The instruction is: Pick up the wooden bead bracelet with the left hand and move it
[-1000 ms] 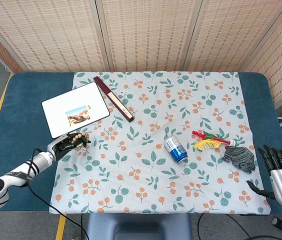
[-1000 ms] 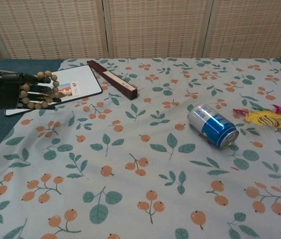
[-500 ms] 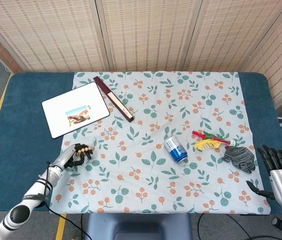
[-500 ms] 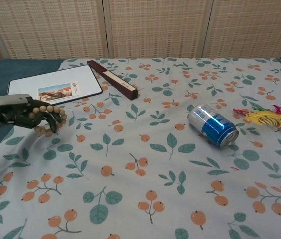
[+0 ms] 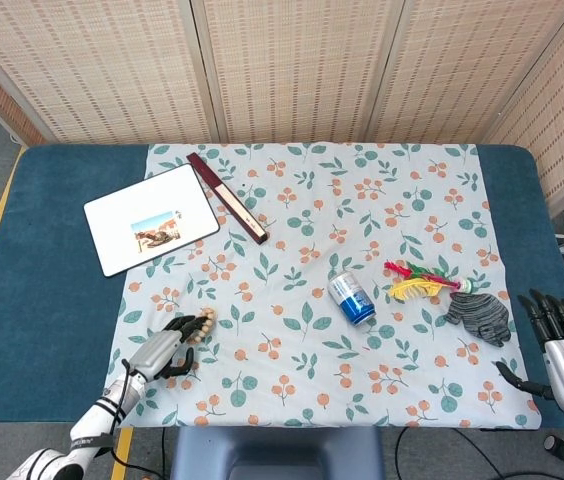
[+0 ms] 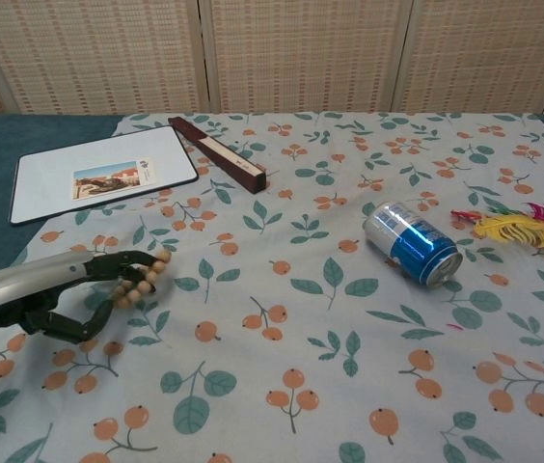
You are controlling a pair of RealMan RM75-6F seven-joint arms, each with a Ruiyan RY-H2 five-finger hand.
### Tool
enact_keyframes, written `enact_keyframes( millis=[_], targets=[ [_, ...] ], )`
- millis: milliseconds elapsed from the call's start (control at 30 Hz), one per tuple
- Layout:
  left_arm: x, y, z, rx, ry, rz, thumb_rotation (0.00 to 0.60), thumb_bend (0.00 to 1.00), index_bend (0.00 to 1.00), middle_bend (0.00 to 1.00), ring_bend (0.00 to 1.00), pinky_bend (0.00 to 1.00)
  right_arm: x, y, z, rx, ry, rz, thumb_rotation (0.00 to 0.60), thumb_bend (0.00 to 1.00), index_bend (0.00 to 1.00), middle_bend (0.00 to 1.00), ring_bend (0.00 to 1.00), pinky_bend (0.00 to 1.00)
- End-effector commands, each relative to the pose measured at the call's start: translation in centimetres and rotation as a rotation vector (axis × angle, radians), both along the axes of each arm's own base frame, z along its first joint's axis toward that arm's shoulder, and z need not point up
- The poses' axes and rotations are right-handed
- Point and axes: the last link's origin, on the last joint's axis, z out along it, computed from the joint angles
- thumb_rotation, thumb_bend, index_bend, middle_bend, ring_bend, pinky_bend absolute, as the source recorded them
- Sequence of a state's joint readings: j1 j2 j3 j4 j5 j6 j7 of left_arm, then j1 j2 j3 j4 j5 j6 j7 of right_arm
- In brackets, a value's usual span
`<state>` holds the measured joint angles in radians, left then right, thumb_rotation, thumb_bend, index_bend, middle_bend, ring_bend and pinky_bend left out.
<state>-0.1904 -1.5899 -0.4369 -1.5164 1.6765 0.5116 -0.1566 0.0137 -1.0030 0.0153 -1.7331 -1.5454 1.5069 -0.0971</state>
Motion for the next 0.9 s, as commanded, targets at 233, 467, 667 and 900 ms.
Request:
enact_keyframes(
  millis=[233, 467, 667, 900],
  targets=[
    [-0.2, -0.8, 2.0, 0.069, -0.01, -0.115, 0.6, 0.43, 0.0, 0.0, 0.0, 0.0, 0.2, 0.2, 0.1, -0.002, 0.001, 0.005, 0.419, 0.15, 0.0, 0.0, 0.0, 0.0],
    [0.1, -1.9, 9.7, 0.383, 0.001, -0.243, 0.6, 0.47, 0.0, 0.0, 0.0, 0.0, 0.1, 0.2, 0.4, -0.042, 0.029, 0.011, 0.419, 0.15, 0.0, 0.0, 0.0, 0.0],
    [-4.2, -8.6, 14.9, 0.597, 0.25, -0.236, 0.6, 0.48, 0.0, 0.0, 0.0, 0.0, -0.1, 0.2, 0.0, -0.067, 0.079, -0.01, 0.419, 0.15, 0.0, 0.0, 0.0, 0.0],
    [-5.8, -9.8, 16.0, 0.638, 0.346, -0.172, 0.6, 0.48, 0.0, 0.0, 0.0, 0.0, 0.2, 0.3, -0.7, -0.042, 0.081, -0.006, 0.419, 0.15, 0.0, 0.0, 0.0, 0.0]
  ],
)
